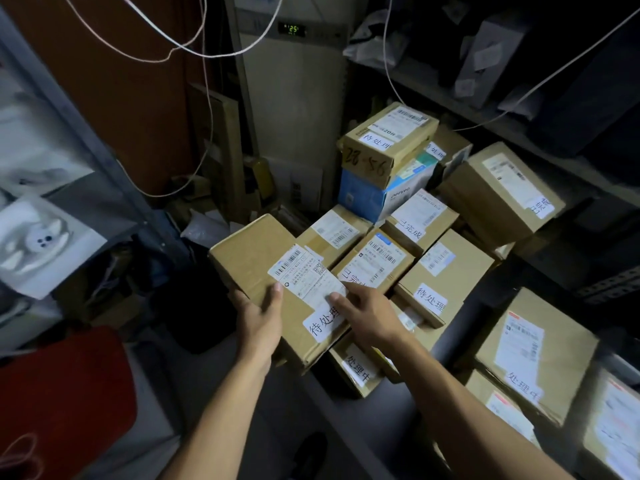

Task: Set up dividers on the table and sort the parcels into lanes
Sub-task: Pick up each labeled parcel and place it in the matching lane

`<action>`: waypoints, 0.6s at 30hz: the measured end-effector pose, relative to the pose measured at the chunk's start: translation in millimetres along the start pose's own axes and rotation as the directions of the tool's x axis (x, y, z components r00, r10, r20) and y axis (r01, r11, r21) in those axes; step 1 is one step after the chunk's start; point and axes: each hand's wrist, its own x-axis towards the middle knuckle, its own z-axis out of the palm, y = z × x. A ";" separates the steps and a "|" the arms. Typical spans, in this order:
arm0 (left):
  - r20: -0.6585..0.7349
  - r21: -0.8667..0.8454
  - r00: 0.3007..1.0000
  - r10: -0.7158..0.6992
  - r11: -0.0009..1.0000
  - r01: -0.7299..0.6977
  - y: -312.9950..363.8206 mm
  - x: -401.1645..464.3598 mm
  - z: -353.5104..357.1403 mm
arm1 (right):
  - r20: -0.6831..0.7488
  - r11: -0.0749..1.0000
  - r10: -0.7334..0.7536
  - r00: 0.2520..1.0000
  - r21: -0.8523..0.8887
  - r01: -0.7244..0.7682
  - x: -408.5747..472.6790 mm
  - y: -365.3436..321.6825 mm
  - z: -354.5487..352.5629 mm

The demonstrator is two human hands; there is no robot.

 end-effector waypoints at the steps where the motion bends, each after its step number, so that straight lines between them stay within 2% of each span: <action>1: 0.003 0.002 1.000 0.011 1.000 -0.011 1.4 0.3 0.3 | -0.008 0.999 0.010 1.000 0.031 -0.010 -3.1 0.4 1.7; 10: 0.042 -0.028 0.995 0.089 0.996 -0.088 13.6 -14.5 -16.1 | -0.115 0.987 -0.006 0.993 0.160 0.025 -41.1 4.0 19.2; 18: 0.125 -0.110 0.961 0.245 0.967 -0.232 49.9 -45.2 -26.0 | -0.204 0.901 -0.073 0.976 0.407 0.152 -87.3 -5.4 16.6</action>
